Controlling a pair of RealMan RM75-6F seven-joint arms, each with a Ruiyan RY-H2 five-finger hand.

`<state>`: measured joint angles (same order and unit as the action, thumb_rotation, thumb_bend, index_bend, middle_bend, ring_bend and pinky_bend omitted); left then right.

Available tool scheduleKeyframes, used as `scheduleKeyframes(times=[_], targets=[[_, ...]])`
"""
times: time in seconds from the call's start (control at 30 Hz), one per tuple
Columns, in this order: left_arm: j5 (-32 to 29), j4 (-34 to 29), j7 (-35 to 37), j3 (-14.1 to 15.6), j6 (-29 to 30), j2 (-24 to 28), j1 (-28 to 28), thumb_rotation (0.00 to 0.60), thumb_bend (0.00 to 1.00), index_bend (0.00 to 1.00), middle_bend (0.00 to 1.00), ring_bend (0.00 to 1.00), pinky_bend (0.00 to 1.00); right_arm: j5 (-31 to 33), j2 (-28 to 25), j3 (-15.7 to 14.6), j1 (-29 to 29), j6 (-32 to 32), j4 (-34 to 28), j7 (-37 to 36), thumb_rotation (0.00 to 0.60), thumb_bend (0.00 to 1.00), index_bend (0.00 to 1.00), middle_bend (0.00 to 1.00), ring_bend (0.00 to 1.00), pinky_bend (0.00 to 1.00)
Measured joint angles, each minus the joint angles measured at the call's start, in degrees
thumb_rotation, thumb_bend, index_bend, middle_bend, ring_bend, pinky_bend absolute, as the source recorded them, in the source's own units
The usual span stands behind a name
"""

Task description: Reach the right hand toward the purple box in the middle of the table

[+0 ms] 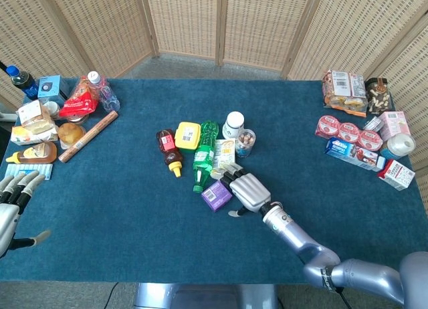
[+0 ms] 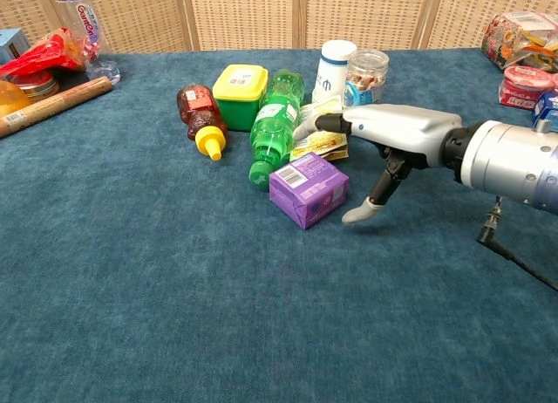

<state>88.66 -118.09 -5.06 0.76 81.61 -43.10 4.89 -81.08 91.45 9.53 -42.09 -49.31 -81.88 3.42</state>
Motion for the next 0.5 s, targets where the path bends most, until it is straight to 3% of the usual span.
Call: scheduleKeyframes(times=[0.23, 0.5], targets=[[-0.2, 0.1, 0.4, -0.1, 0.0, 0.1, 0.0, 0.6, 0.0, 0.0, 0.0, 0.0, 0.0, 0.5, 1.4, -0.4, -0.9, 0.1, 1.3, 0.7, 0.6, 0.0, 0.19, 0.11, 0.0, 0.0], [0.1, 0.1, 0.6, 0.0, 0.4, 0.3, -0.1, 0.6, 0.0, 0.0, 0.0, 0.0, 0.0, 1.6, 3.4, -0.3, -1.2, -1.4, 3.0, 1.9, 0.6, 0.0, 0.44, 0.17, 0.0, 0.0]])
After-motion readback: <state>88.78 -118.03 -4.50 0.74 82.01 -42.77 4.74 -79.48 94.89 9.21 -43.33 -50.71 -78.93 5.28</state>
